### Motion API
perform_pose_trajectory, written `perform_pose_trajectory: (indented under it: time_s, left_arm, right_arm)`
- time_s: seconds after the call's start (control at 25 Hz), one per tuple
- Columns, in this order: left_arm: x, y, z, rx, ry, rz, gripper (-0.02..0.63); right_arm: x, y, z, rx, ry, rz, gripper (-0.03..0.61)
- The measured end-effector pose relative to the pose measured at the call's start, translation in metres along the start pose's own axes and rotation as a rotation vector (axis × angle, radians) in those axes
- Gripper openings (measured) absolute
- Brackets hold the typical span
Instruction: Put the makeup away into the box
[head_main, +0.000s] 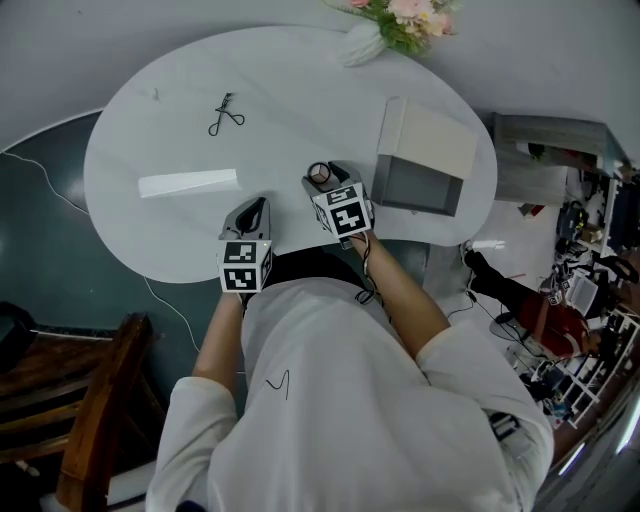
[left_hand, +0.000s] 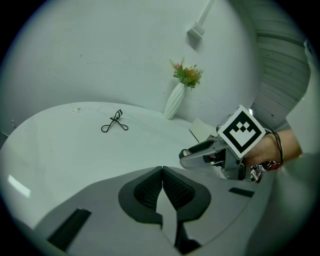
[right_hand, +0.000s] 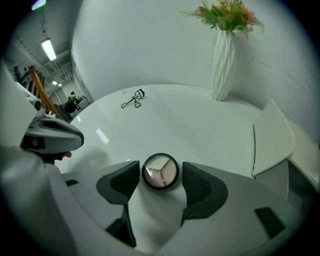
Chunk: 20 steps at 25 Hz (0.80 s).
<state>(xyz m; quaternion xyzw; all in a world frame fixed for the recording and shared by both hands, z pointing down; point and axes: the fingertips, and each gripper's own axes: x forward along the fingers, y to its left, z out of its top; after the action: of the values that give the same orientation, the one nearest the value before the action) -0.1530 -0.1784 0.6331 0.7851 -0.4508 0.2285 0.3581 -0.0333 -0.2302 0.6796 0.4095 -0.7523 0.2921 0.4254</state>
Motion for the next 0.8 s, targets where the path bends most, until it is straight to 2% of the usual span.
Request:
perform_pose_trajectory:
  time_s: [0.2,0.48,0.8]
  left_arm:
    - [0.001,-0.003,0.0,0.007,0.007,-0.008,0.018]
    - [0.003,-0.01,0.01,0.025,-0.003,-0.024,0.018]
    - [0.003,-0.021,0.029,0.07,-0.031,-0.048,0.018]
  right_arm:
    - [-0.001,-0.004,-0.001,-0.011,-0.002,-0.029,0.212]
    - [-0.008,-0.007,0.001,0.003,-0.025,-0.029,0.212]
    - [-0.034,-0.002,0.022,0.039,-0.136,0.001,0.212]
